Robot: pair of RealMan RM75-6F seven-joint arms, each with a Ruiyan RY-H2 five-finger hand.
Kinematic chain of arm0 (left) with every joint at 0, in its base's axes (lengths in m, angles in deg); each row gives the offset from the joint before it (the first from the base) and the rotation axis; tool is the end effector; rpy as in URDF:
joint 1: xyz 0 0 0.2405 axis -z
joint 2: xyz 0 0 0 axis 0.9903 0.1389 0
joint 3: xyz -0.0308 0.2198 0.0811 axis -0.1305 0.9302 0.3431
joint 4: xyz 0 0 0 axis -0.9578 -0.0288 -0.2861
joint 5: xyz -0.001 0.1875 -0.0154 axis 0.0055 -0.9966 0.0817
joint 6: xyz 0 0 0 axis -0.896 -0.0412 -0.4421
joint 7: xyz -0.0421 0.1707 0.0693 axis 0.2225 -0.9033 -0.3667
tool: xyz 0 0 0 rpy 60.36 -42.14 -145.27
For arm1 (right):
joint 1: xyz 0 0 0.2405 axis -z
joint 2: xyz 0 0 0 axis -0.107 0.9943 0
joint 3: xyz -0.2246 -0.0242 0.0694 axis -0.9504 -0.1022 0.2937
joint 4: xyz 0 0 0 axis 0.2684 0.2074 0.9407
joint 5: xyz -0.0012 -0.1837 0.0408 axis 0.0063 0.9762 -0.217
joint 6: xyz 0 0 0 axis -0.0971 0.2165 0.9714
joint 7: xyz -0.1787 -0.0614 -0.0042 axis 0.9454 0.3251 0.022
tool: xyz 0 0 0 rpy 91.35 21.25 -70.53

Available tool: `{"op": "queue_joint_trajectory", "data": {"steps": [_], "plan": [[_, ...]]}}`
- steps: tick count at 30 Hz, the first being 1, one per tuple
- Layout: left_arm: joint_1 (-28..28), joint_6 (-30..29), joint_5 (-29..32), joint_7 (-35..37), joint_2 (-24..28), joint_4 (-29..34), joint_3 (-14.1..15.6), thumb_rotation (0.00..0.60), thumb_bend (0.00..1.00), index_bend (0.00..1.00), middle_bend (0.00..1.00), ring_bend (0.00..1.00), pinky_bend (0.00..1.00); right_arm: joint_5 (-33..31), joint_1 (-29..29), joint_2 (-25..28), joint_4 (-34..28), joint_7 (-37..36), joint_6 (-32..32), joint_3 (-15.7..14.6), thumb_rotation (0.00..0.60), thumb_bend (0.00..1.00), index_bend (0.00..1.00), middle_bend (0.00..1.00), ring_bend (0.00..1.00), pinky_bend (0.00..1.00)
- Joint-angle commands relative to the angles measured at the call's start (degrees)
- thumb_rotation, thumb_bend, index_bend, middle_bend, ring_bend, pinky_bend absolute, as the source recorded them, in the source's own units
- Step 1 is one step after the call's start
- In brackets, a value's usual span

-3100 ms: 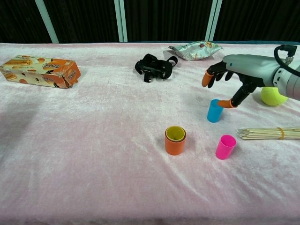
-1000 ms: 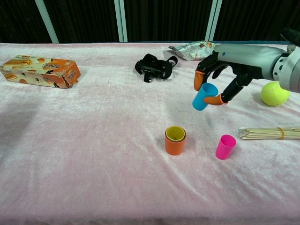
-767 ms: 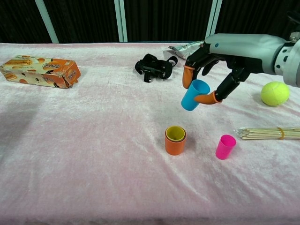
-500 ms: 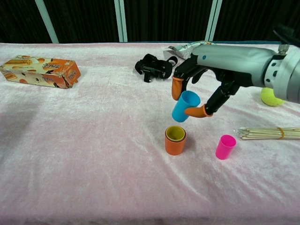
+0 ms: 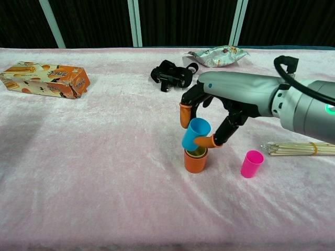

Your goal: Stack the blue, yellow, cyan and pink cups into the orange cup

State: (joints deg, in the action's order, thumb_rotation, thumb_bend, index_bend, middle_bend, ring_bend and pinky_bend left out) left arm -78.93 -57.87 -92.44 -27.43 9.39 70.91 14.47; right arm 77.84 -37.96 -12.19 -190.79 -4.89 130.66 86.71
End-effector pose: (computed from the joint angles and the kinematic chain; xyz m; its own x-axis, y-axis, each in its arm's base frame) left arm -0.2871 0.2141 0.1934 0.5621 -0.0141 0.8269 0.8254 0.0735 -0.5598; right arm -0.0555 -0.2916 -0.0192 0.3631 -0.4121 0.8357 -0.8718 -0.4667 0.1487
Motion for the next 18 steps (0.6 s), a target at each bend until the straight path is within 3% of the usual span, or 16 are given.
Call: {"op": "queue_joint_trajectory", "data": {"steps": [1,14,18], "plan": [[0.0,0.1,0.1,0.0,0.0,0.0,0.0,0.600,0.69,0.09,0.02,0.00,0.03,-0.8,-0.1,-0.2,1.0,-0.2,-0.4,-0.2,0.600,0.28,0.56,0.46,0.23,0.20],[0.0,0.0,0.2,-0.2,0.0,0.1,0.0,0.600,0.69,0.09,0.02,0.00,0.03,-1.3,-0.2,-0.9,3.5,-2.5,-2.0,-1.0,0.600,0.28,0.56,0.45,0.23,0.20],[0.0,0.0,0.2,-0.3,0.1,0.1,0.0,0.600,0.69,0.09,0.02,0.00,0.03,-1.2,-0.3,-1.3,4.6,-2.3,-2.1,-1.3,0.600,0.28,0.41,0.32,0.19,0.20]]}}
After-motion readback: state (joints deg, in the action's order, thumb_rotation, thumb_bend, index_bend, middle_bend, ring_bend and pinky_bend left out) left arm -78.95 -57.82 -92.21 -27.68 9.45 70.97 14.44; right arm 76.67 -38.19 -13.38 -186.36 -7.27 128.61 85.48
